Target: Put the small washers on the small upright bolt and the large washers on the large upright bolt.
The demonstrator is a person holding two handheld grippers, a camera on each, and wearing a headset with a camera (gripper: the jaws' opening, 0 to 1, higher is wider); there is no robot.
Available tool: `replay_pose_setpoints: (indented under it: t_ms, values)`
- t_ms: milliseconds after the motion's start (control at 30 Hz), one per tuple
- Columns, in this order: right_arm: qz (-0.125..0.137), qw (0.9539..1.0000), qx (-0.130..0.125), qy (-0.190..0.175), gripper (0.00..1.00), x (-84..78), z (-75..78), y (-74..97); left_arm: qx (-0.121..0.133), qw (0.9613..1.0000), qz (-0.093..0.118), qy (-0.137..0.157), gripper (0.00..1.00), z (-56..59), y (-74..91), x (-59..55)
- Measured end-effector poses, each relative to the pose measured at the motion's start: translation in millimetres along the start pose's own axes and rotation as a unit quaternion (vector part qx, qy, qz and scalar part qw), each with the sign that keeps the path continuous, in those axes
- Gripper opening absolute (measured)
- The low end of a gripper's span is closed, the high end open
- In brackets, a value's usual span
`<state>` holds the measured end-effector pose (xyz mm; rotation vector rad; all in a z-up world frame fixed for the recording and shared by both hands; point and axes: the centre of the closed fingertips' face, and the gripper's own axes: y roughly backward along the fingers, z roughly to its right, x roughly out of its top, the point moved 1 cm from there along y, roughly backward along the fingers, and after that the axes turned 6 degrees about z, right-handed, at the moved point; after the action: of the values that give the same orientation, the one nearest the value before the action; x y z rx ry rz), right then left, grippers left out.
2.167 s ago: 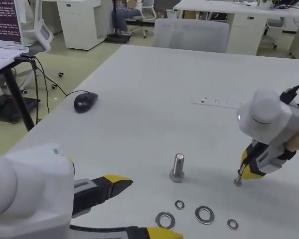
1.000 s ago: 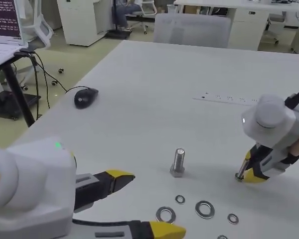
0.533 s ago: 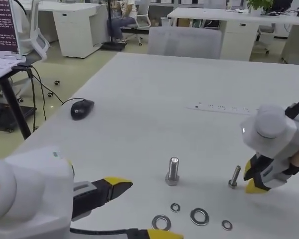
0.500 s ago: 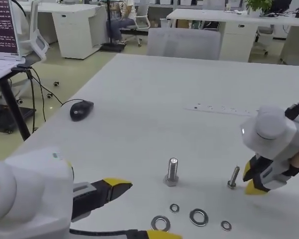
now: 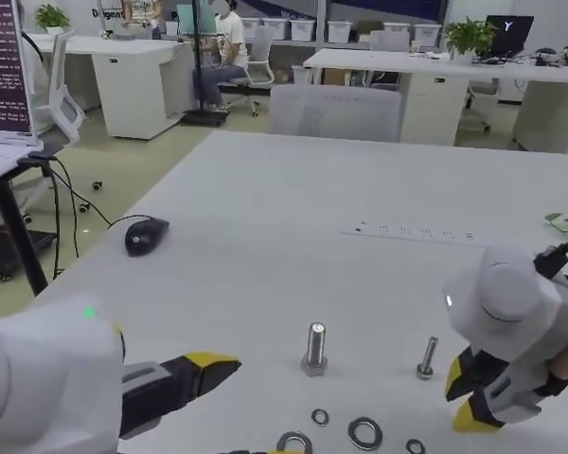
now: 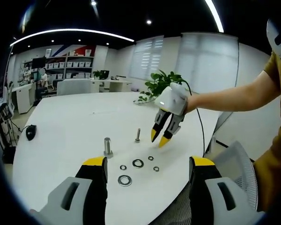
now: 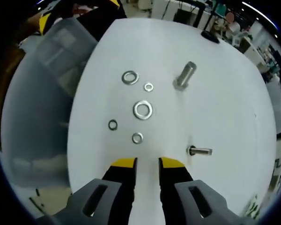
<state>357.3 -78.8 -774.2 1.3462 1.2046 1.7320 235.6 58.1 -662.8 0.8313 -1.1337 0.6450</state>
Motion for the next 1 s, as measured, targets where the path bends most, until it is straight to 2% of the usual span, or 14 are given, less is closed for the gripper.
replay_pose_setpoints:
  t_ms: [267, 500, 1000]
  values:
    - [0.008, 0.9998, 0.018, 0.005, 0.22, 16.2, -30.1, -11.1, 0.000, 0.9999, 0.012, -0.001, 0.70, 5.4, 6.4, 3.8]
    - [0.009, 0.9994, 0.031, 0.010, 0.23, 26.1, -46.1, -24.0, 0.000, 0.9998, 0.018, -0.006, 0.70, 8.4, 10.6, 4.8]
    - [-0.001, 0.9994, 0.035, 0.006, 0.24, 30.5, -52.0, -44.6, 0.002, 0.9997, 0.022, -0.006, 0.70, 8.4, 18.8, 1.7]
